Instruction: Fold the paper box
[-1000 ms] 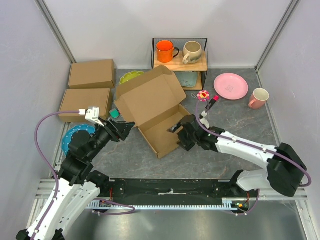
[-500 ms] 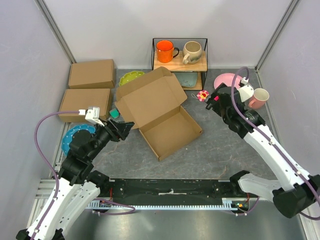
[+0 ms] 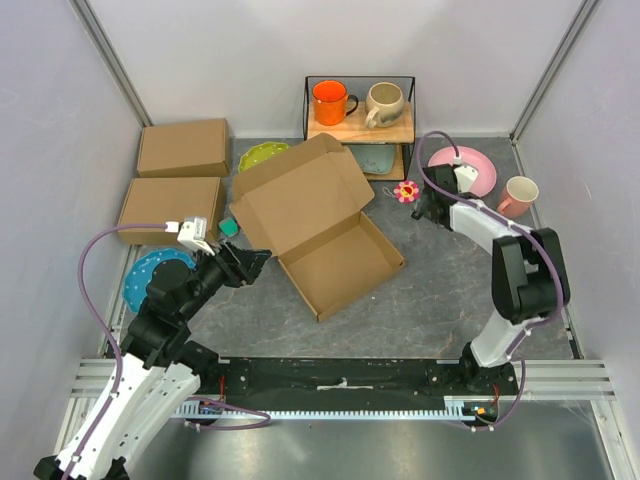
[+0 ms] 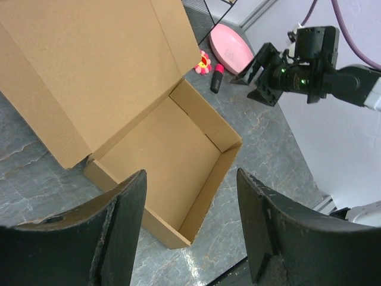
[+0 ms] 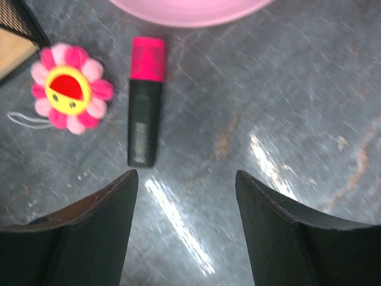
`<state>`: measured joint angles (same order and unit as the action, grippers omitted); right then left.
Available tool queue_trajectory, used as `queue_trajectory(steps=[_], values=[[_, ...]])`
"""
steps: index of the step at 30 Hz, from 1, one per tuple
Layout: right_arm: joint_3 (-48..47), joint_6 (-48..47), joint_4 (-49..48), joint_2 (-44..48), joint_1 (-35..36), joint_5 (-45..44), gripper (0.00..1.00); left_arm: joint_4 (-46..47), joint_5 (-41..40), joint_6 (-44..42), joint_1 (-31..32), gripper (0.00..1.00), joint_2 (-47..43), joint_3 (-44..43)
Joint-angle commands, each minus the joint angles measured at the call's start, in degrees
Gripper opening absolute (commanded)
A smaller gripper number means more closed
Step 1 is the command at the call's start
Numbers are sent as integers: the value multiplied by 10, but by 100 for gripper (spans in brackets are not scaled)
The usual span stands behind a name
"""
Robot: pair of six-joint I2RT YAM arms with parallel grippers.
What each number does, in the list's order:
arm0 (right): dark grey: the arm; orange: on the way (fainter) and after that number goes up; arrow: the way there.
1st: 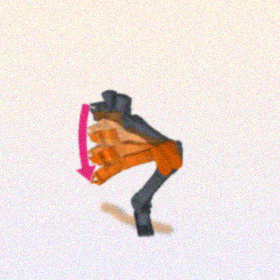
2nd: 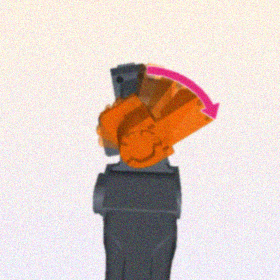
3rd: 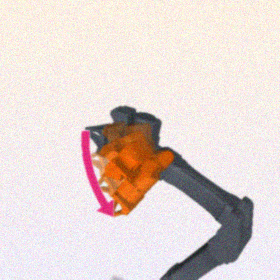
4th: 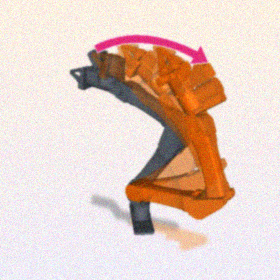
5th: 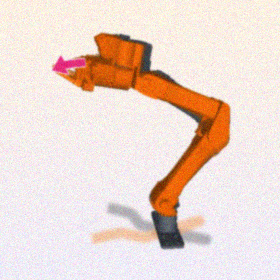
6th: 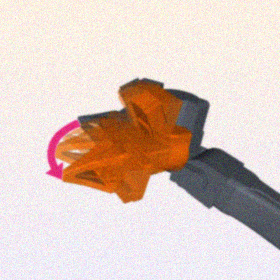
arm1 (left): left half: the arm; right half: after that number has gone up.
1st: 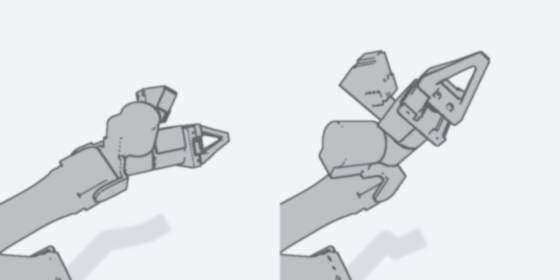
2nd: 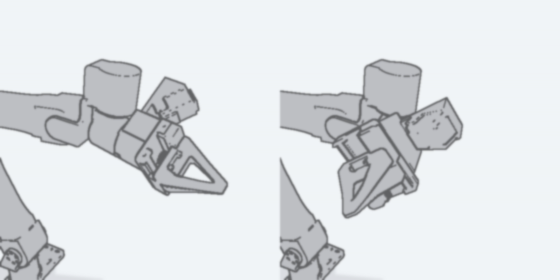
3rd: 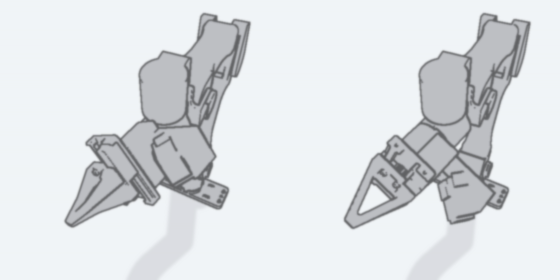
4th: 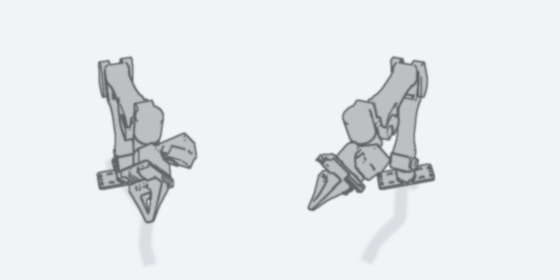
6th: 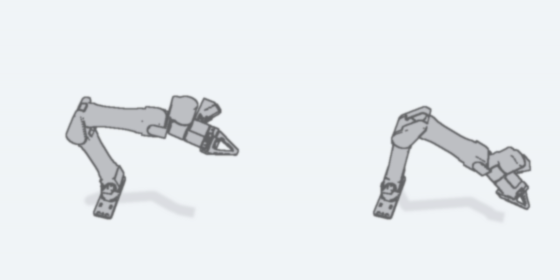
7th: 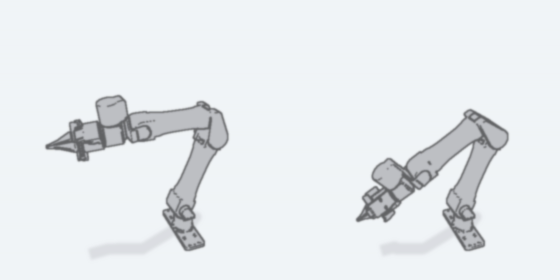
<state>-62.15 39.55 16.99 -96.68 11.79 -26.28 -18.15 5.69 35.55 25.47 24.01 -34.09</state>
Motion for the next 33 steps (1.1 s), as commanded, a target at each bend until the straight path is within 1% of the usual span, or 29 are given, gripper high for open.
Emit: queue_trajectory(steps=[1,8,11,16,19,22,23,25,26,29,31,33], values=[[-73,-23,-67,-48,-10,15,74,-7,10,7,-1,68,2,7],[-109,-32,-78,-130,-12,14,74,-16,-2,0,-1,68,-2,17],[-122,-39,-80,-156,-12,12,73,-16,-2,-2,-2,68,4,19],[-139,-48,-81,-183,-12,3,71,-14,-2,-1,-2,68,14,21],[-145,-54,-77,-197,-12,-1,69,-9,1,0,-2,68,14,21],[-148,-53,-71,-208,-12,0,61,-7,-1,0,-1,68,16,21],[-148,-50,-68,-213,-12,2,53,-7,-1,0,-1,68,17,21],[-140,-50,-68,-218,-12,3,44,-6,0,0,-2,68,17,22],[-134,-49,-67,-219,-12,2,36,-7,1,0,-1,68,17,22],[-113,-46,-69,-200,-12,1,26,-7,3,0,-1,68,14,24],[-85,-37,-85,-176,-12,2,24,-7,2,0,-2,68,11,24],[-69,-33,-94,-121,-8,3,22,-7,4,1,-2,68,10,23]])
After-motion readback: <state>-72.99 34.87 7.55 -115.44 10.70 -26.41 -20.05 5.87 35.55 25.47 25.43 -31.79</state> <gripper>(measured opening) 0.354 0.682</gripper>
